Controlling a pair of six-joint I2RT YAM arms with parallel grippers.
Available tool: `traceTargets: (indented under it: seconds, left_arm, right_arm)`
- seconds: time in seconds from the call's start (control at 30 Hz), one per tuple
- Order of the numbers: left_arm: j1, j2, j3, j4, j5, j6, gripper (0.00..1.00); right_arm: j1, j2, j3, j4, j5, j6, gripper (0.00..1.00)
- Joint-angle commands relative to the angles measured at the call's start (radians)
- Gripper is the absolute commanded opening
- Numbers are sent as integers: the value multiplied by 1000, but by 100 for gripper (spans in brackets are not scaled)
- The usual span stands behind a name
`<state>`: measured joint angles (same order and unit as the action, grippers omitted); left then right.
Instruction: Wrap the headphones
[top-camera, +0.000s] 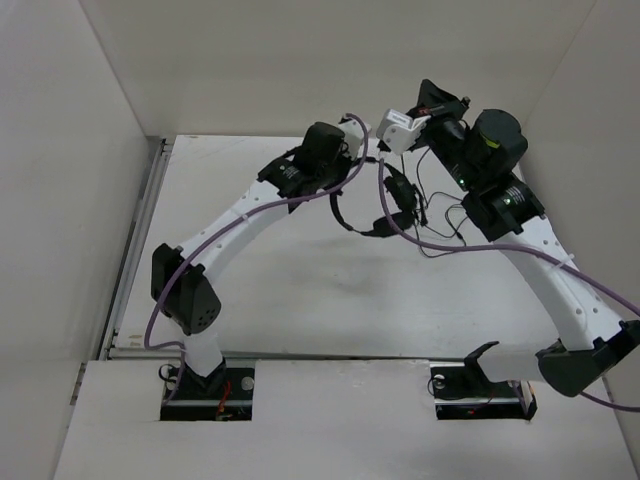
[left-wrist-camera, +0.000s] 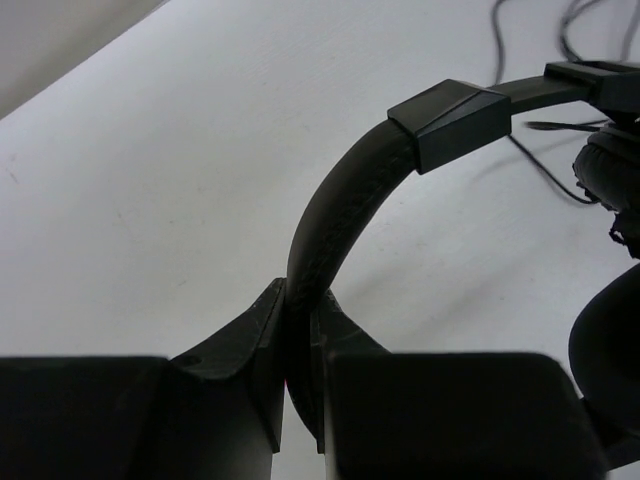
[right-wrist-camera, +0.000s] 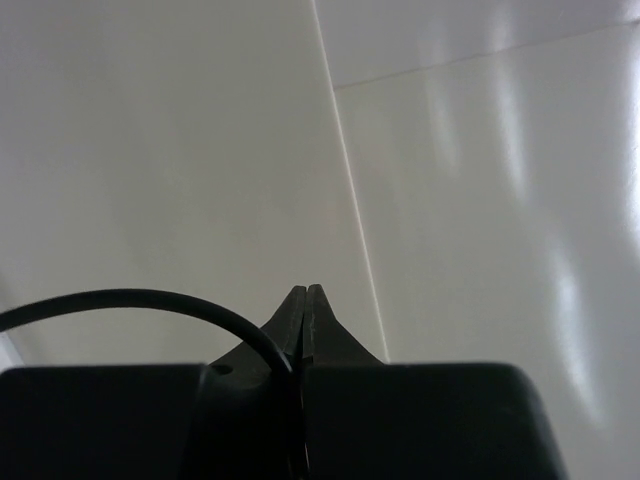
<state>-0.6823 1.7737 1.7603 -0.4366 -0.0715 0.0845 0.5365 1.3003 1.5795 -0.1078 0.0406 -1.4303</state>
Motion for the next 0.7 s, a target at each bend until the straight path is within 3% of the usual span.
traceTargets:
  seconds: [0.0, 0.2, 0.67]
  left_arm:
    - [-84, -147, -7, 45, 61, 29, 0]
    - [-184, -209, -4, 73, 95, 72, 0]
    - [-222, -237, 112, 107, 176, 17, 1]
  right_arm:
    - [-43, -10, -21, 89, -44, 88, 0]
    - [-120, 8, -53, 82, -74, 287, 0]
    - [-290, 8, -122, -30, -221, 686, 0]
